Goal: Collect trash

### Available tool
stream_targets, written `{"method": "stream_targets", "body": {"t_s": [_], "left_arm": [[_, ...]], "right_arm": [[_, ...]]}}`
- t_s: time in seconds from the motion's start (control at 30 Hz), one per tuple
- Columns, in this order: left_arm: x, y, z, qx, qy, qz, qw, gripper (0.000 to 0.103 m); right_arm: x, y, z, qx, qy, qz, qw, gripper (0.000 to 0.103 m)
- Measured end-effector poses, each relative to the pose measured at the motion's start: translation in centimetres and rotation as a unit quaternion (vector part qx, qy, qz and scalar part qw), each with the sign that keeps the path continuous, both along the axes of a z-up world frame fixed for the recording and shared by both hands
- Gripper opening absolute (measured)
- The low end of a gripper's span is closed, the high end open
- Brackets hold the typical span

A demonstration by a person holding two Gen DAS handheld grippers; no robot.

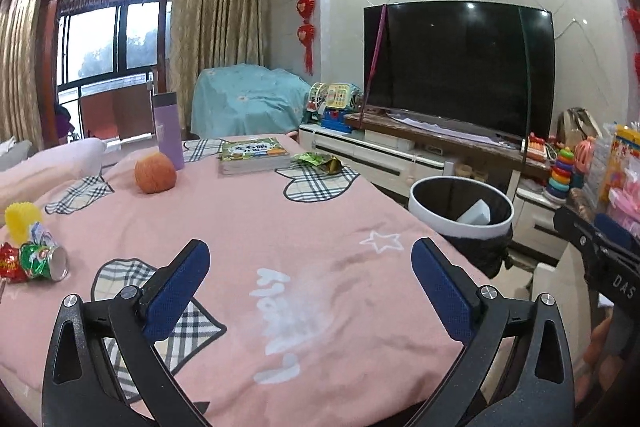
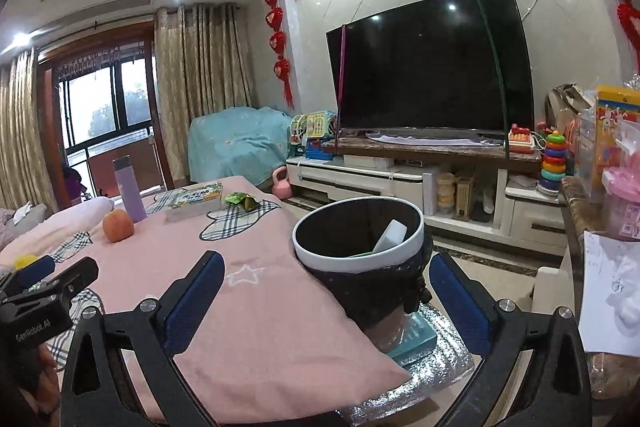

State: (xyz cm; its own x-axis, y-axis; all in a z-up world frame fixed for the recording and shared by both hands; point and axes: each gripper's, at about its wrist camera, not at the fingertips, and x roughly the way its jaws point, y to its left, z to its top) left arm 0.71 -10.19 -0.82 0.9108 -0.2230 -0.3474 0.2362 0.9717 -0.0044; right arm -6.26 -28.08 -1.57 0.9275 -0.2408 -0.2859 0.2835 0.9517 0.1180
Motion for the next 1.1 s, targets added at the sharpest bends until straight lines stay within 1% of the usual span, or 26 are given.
{"method": "stream_targets", "body": {"t_s": [0.3, 1.1], "left_arm": [[-0.7, -0.5, -0.1, 0.015, -0.003, -0.004, 0.9999, 0.103], [-1.2, 0.0, -0.1, 0.005, -0.006, 0.001, 1.0, 0.103]], "right_arm": [[-0.5, -0.2, -0.3, 0.001, 0.002, -0.007, 1.0, 0.103], [-1.1, -0.6, -0.2, 0.008, -0.006, -0.001, 1.0, 0.103]]}}
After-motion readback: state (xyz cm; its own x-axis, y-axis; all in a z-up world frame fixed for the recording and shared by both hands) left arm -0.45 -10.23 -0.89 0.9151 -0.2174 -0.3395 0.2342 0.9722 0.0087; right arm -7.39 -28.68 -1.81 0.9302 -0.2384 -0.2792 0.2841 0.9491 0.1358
